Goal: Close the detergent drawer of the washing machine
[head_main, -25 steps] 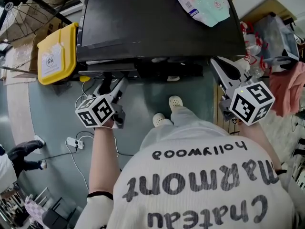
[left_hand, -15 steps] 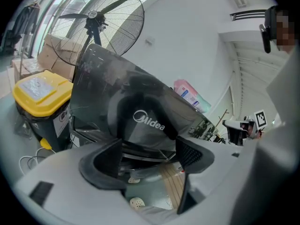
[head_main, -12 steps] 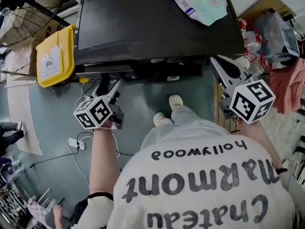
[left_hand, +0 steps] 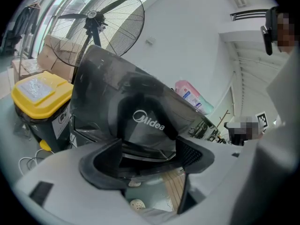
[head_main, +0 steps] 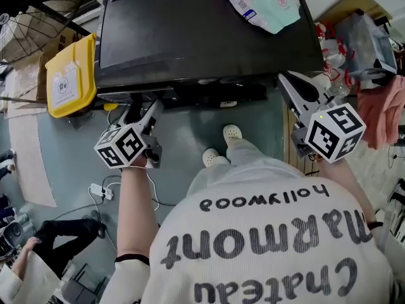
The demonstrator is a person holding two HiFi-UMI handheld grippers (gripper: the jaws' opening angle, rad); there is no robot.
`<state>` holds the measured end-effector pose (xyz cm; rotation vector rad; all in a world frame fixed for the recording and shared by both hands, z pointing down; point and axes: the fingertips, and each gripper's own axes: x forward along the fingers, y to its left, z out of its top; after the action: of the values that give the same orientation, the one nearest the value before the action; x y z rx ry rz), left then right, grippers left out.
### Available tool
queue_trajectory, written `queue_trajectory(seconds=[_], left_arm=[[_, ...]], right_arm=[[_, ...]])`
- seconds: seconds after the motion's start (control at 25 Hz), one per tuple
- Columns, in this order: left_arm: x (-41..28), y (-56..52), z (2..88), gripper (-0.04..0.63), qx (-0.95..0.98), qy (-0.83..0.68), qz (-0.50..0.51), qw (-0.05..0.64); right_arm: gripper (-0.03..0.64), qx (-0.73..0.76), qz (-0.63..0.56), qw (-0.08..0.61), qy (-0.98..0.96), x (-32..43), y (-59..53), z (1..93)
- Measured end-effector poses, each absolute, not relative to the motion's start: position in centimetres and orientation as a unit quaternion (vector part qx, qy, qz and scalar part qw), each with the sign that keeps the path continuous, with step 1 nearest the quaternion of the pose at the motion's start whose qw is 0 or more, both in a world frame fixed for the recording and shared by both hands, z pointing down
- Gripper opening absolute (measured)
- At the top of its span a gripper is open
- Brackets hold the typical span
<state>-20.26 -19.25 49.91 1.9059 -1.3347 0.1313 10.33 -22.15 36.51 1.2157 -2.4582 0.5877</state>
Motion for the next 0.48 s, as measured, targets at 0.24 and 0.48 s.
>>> queue_trajectory(seconds=[0.24,0.48], left_arm=[[-20.25,-19.42,49.93,0.362,0.753,-0.522,0.056,0.396],[-20.22,-19.52,50.06,0.362,0.755,-0.521,0.054,0.394]], right_arm=[[0.031,0.425,0.209,0.169,-0.864,10.13,-22.55,36.70],[0.031,0.423,0.208,0.168,-0.866,9.87,-23.02,36.71]])
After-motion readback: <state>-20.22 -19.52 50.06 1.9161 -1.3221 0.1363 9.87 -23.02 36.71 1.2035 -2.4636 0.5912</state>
